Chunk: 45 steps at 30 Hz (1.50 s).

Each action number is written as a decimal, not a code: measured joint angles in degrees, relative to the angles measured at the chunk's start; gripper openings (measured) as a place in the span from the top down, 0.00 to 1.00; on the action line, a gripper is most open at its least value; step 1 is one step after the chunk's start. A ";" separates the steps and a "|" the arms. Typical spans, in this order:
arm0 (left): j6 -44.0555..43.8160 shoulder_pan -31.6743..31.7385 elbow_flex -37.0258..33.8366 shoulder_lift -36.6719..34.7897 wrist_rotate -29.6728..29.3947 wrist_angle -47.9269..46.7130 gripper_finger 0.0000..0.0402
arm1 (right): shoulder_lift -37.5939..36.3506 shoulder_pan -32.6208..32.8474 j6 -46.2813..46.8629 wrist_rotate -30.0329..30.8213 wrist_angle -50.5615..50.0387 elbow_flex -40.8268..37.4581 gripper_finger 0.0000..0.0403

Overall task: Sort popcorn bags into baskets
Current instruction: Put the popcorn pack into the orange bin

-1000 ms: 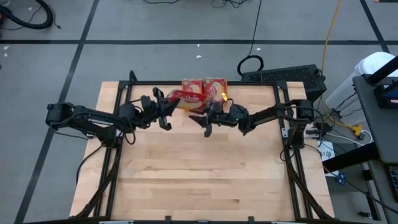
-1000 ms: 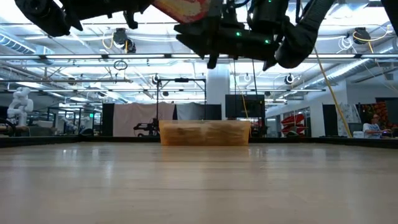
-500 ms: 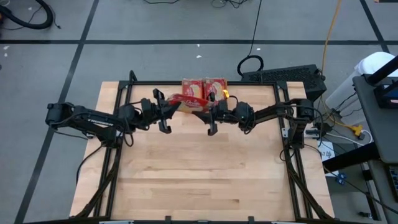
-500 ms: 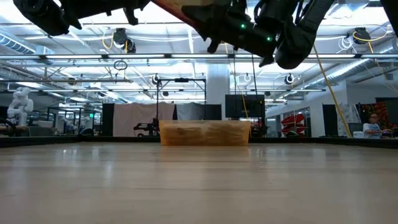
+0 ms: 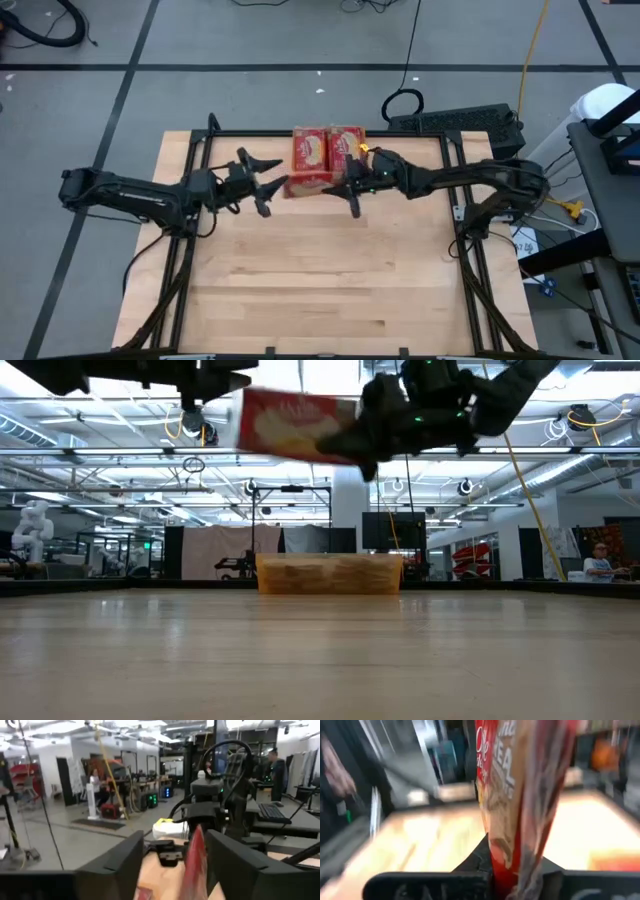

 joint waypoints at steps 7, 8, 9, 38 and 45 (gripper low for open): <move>-8.68 1.31 0.75 -3.70 2.85 -9.03 0.29 | -8.05 -0.92 -5.00 1.49 -27.63 -0.02 0.96; -10.30 1.66 1.53 -2.95 4.55 -11.49 0.29 | -8.21 -0.89 -5.09 1.40 -29.03 -0.02 0.97; -11.83 1.98 2.76 -1.71 5.98 -13.57 0.29 | -8.23 -0.68 -5.08 1.13 -29.93 -0.02 0.97; -14.79 8.12 31.54 35.42 28.35 -39.99 0.60 | -4.89 1.75 -6.36 -1.34 -34.89 0.00 0.97; -13.37 9.70 31.56 35.29 31.20 -40.34 0.95 | -4.89 0.74 -6.38 -1.17 -34.07 0.00 0.93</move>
